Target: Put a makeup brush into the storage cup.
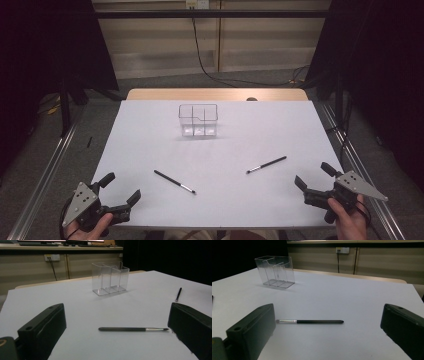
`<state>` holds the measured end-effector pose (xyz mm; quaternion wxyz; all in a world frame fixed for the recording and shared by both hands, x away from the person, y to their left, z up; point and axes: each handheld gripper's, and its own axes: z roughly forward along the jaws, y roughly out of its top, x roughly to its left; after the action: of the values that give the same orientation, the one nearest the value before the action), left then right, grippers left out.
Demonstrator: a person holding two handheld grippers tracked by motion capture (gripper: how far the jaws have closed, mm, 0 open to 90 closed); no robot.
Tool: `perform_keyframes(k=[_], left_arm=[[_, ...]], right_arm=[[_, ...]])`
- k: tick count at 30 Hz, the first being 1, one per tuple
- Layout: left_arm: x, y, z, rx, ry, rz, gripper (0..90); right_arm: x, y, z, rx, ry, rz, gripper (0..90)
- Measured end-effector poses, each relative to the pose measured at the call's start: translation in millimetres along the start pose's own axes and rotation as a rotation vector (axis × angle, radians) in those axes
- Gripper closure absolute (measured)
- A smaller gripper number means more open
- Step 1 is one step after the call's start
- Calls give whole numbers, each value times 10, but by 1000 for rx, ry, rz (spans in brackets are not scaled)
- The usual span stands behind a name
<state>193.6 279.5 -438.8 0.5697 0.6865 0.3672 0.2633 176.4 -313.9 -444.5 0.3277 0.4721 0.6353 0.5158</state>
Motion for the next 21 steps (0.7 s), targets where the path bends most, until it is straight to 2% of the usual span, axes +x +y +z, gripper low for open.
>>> perform_keyframes(k=[11,17,21], left_arm=[[8,1,24,9,-11,12,18],[-15,6,23,24,-16,-7,24],[-47,18,34,31,-30,1,26]], right_arm=[[-20,-3,-3,-6,3,12,0],[-9,-5,-7,-8,19,13,0],[-6,0,-4,-4,24,14,0]])
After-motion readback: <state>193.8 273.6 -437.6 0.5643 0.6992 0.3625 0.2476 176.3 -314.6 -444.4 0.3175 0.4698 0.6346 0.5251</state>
